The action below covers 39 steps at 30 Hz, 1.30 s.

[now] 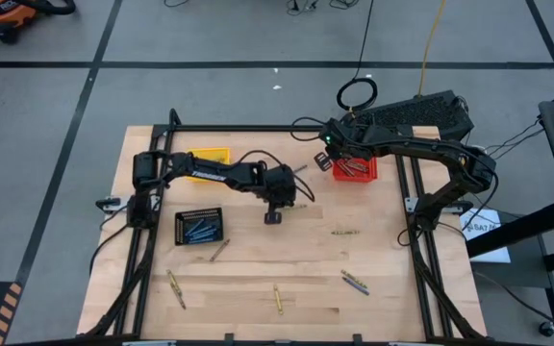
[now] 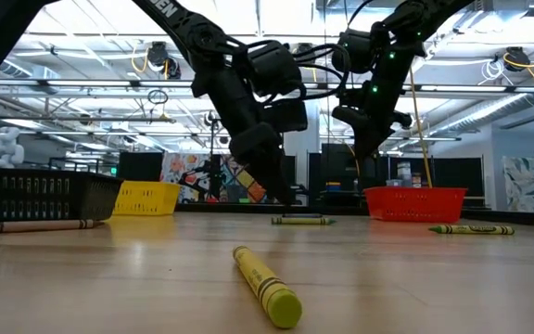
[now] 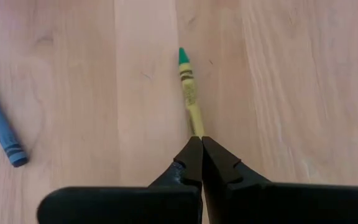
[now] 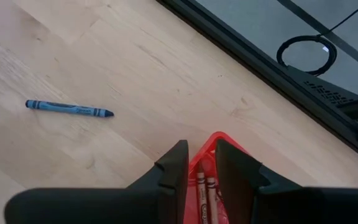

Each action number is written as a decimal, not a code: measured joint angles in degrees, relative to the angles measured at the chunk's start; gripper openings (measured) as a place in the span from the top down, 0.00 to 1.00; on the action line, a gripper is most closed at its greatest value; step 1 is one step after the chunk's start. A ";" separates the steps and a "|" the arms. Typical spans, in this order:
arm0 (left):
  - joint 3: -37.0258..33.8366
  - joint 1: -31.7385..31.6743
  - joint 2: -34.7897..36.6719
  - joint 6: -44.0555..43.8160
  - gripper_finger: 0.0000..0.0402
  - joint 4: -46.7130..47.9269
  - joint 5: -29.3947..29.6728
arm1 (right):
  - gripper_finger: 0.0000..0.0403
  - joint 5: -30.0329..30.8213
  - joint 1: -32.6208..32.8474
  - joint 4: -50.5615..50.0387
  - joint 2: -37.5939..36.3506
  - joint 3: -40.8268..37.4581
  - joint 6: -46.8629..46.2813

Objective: Sort crayons
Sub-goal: Put the green crayon into the yellow bin

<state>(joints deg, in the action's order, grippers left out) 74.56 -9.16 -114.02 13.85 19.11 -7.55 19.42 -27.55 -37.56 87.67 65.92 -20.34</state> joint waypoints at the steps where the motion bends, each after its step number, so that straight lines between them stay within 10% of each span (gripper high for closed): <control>1: 0.00 0.10 0.00 0.00 1.00 0.36 0.00 | 0.83 0.00 0.04 0.00 0.00 0.01 -0.05; 39: 4.13 3.63 0.72 -6.91 1.00 3.93 -4.07 | 0.83 -0.23 0.28 -4.29 -0.01 -0.01 -1.54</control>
<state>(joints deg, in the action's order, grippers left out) 78.70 -5.53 -113.30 6.93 23.04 -11.63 19.19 -27.27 -41.86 87.66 65.91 -21.88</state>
